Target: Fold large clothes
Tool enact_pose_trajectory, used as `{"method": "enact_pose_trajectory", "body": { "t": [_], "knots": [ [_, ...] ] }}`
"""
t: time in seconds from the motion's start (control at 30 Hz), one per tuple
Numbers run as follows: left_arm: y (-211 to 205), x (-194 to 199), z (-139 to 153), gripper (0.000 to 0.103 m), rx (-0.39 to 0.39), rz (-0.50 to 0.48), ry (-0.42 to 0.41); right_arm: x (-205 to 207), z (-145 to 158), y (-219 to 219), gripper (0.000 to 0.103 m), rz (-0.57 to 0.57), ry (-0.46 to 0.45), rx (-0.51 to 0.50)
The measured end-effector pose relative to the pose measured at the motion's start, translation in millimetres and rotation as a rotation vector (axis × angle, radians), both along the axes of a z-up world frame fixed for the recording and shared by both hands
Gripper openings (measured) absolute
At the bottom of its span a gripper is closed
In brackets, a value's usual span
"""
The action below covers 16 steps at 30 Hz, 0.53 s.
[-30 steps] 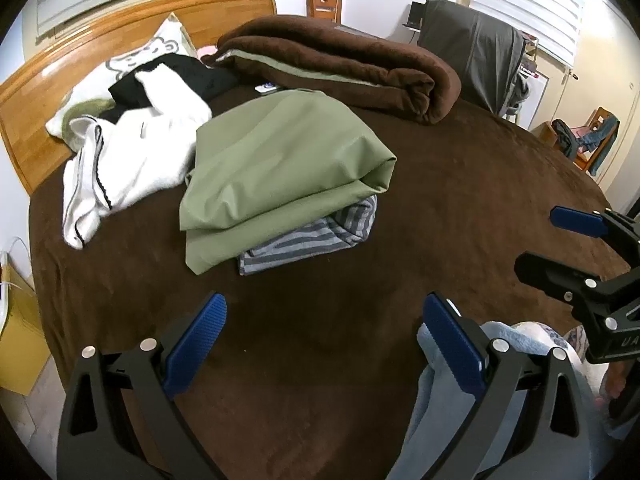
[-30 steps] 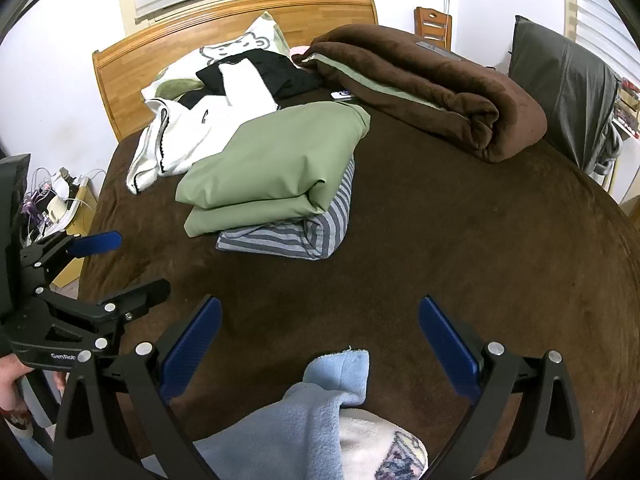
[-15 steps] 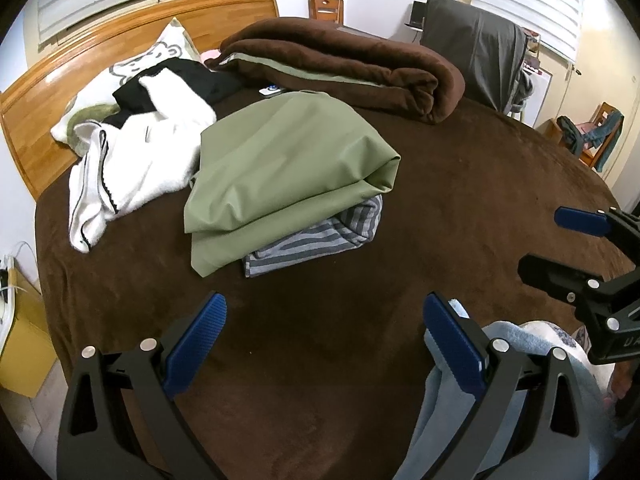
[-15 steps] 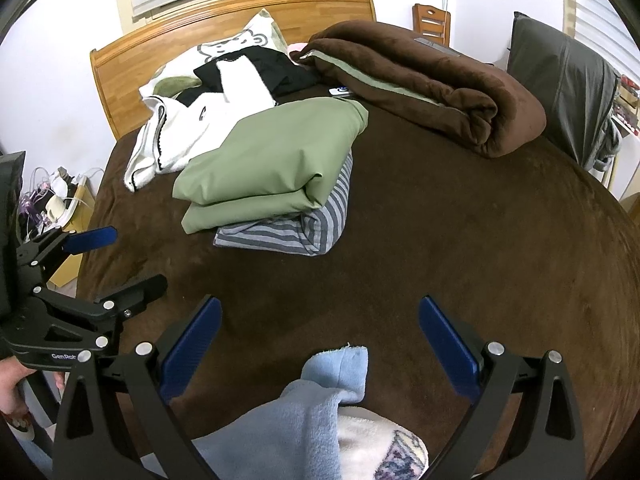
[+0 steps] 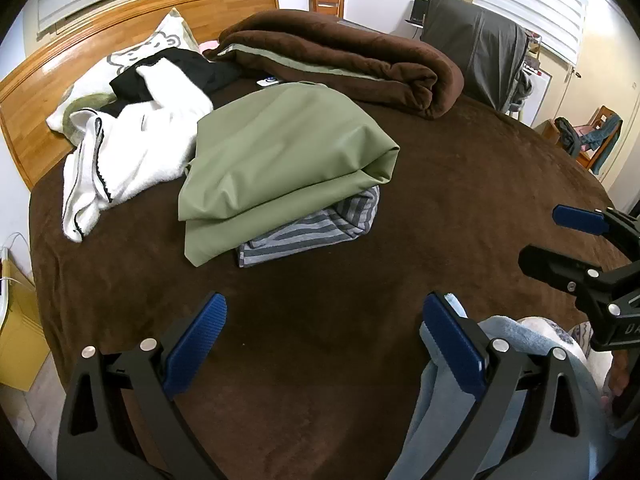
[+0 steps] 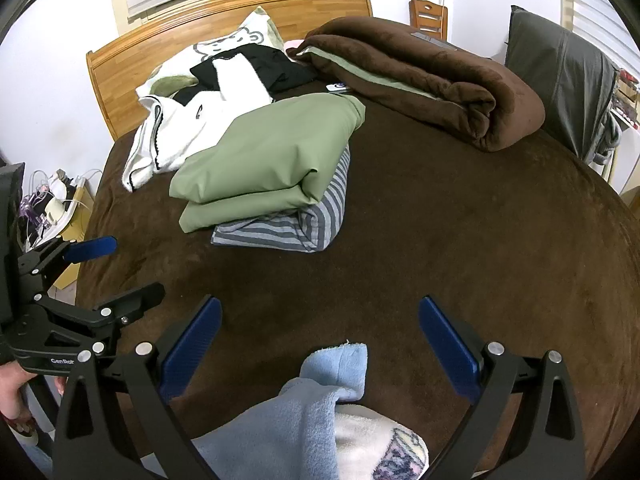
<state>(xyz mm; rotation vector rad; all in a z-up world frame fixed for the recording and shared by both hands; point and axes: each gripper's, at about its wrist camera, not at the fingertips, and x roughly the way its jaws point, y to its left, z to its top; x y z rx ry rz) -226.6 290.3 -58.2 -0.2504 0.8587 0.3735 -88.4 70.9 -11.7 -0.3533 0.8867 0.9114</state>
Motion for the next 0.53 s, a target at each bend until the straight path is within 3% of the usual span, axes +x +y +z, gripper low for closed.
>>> {"method": "enact_pose_trajectory", "body": {
  "t": [0.53],
  "knots": [
    [-1.4,-1.2,2.8,0.097,0.011,0.016,0.001,-2.1,-0.4,1.7,0.097,0.019,0.0,-0.007]
  ]
}}
